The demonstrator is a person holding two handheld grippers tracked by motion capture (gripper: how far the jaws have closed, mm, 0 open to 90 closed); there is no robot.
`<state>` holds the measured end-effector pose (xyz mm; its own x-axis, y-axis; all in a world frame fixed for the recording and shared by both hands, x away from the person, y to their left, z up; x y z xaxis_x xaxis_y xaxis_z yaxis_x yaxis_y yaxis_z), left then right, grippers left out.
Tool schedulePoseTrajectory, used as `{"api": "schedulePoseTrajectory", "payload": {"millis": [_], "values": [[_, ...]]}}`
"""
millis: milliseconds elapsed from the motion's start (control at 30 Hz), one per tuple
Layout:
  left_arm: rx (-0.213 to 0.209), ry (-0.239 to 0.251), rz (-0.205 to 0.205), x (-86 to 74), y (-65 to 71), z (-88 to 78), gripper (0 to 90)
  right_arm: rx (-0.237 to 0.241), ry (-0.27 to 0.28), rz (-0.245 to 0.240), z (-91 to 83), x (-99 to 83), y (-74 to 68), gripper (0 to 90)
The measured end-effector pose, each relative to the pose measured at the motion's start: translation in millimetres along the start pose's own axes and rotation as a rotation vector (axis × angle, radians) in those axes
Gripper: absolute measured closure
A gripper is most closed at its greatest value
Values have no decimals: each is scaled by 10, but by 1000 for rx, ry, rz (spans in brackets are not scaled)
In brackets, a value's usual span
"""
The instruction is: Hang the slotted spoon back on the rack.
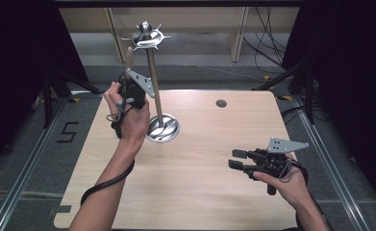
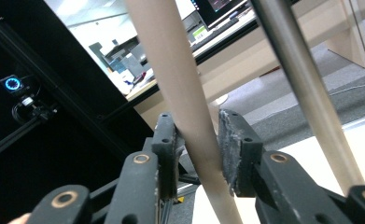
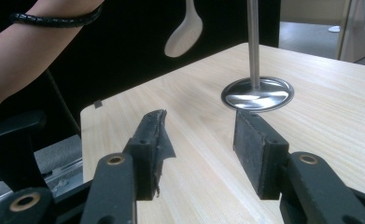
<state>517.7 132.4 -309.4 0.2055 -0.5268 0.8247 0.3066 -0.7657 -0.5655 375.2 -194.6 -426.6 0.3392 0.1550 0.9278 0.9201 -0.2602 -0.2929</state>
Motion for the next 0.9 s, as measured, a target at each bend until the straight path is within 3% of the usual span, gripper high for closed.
{"api": "schedulePoseTrajectory", "payload": {"millis": [100,167,300,333,400,433,467,500,533,567,600,633,667,700,800,833,900], "values": [[-6,12,27,12,40,-14,642,2,-5,-11,11,1,7,536],[-36,18,54,18,74,-25,595,-6,-18,-11,0,-2,-4,534],[-125,87,2,20,78,-177,431,6,-20,9,15,-1,-51,527],[-164,94,-19,-14,82,-234,394,-5,-37,20,2,-10,-60,526],[-249,111,-45,-121,53,-333,354,0,-20,10,14,-6,-56,524],[-281,111,-55,-202,32,-374,344,-3,-15,-23,10,-3,-30,523],[-324,109,-76,-296,14,-416,334,-16,-15,-7,1,-14,-37,522],[-372,104,-101,-405,-8,-457,332,-13,-25,-27,-13,-26,-20,520],[-404,96,-119,-501,-30,-486,331,-11,-17,-11,-16,-41,-27,520],[-443,80,-130,-685,-83,-530,332,-9,-28,-17,-32,-56,-19,518],[-467,64,-138,-851,-120,-558,334,-8,-29,16,-51,-84,-38,517],[-489,40,-143,-1039,-162,-583,334,-17,-26,5,-70,-102,-18,516],[-497,25,-148,-1185,-196,-597,336,-20,-29,22,-100,-128,-25,516],[-514,0,-147,-1442,-253,-630,341,-24,-34,36,-125,-149,-29,515],[-531,-64,-159,-2030,-361,-724,350,-47,-18,42,-199,-222,-5,511],[-536,-86,-182,-2273,-401,-778,352,-51,-14,32,-210,-239,12,510],[-518,-119,-237,-2629,-472,-889,358,-71,-14,62,-251,-312,26,506]]}}
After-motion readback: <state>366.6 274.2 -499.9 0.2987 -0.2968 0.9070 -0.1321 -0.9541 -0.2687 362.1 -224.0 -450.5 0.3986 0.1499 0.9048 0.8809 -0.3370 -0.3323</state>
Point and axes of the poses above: each handheld gripper's, and its own axes: z roughly forward along the jaws, x roughly out of its top, y roughly to its right, the point moved 7 cm from there along z, roughly forward along the jaws, and after that the axes turned 10 degrees about x, right-handed, at the moved point
